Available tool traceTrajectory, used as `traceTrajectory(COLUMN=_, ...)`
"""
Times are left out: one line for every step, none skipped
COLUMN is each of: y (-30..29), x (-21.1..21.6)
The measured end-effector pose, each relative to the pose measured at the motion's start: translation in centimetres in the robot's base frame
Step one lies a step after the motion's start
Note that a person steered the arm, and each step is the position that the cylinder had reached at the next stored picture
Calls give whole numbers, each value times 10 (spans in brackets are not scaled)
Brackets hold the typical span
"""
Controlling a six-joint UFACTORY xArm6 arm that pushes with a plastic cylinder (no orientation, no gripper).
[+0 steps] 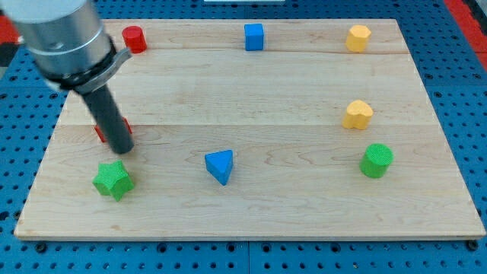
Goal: Nudge the blue triangle slightly to the down
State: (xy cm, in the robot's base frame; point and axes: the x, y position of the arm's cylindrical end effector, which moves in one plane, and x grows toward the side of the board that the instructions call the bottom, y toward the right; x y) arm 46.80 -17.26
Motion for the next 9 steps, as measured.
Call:
traceTrajectory(y=24, x=-18)
traceTrajectory(y=60, x=-4)
traceTrajectory(y=122, x=16)
traceTrajectory(y=116, x=53)
traceTrajectory(y=135, x=68)
traceTrajectory(y=145, x=48)
traceTrajectory(y=161, x=35)
traceTrajectory(y=161, x=35)
traceTrajectory(y=162, x=35)
